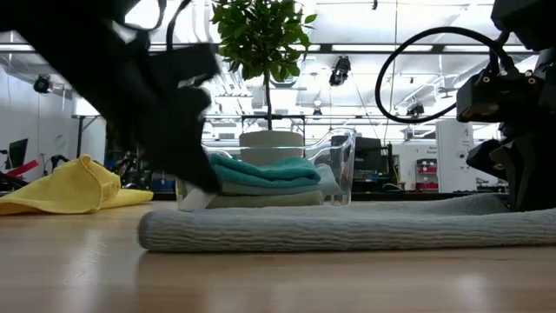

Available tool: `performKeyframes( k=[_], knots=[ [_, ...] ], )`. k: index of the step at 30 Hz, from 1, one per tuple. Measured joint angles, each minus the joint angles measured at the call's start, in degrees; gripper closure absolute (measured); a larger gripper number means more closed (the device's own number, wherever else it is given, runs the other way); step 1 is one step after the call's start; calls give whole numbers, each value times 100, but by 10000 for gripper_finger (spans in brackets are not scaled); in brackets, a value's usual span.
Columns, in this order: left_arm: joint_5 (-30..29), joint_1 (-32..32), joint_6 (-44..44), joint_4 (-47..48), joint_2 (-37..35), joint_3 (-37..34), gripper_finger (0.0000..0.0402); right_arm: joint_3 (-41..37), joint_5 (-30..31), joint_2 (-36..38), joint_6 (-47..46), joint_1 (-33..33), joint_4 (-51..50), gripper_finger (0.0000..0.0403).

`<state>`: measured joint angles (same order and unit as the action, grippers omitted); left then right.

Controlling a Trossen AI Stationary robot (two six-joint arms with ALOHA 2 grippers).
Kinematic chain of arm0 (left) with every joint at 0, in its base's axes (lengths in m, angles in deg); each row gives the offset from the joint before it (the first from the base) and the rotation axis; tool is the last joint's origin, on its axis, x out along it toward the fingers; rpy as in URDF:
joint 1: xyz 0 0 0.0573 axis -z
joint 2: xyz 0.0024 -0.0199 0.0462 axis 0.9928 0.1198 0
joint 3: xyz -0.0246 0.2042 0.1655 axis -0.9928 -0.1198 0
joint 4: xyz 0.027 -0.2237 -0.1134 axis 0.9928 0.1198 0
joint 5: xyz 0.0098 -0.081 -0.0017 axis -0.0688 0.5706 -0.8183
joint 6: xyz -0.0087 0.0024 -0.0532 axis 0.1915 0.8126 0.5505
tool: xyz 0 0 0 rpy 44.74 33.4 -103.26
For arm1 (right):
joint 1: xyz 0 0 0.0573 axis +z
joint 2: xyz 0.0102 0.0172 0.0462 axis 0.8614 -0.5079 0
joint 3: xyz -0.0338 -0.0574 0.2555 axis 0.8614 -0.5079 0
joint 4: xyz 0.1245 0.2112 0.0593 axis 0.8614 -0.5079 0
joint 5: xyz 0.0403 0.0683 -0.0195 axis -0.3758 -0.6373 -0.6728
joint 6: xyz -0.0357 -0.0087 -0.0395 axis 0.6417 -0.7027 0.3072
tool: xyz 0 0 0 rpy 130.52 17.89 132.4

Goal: Fold microfiber towels
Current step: Fold the gray microfiber cloth

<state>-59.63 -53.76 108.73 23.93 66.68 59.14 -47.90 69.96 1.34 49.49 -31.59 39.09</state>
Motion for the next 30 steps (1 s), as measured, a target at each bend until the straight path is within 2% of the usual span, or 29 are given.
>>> performKeyframes(
  k=[9, 11, 15, 21, 30],
  knots=[
    [91, 15, -851, -75, -323, 394, 291, 66, -19, 276, -528, 0, -58, 394],
    [106, 36, -996, -359, -321, 417, 291, 81, -22, 332, -672, 0, -64, 394],
    [535, 100, -1132, -792, -241, 413, 291, 136, -51, 455, -1086, 0, -60, 383],
    [1095, 212, -1109, -1060, -44, 408, 291, 201, -322, 649, -1674, 0, -198, 329],
    [1117, 238, -1098, -1062, 26, 397, 291, 82, -293, 794, -2994, 75, -620, 221]
  ],
)
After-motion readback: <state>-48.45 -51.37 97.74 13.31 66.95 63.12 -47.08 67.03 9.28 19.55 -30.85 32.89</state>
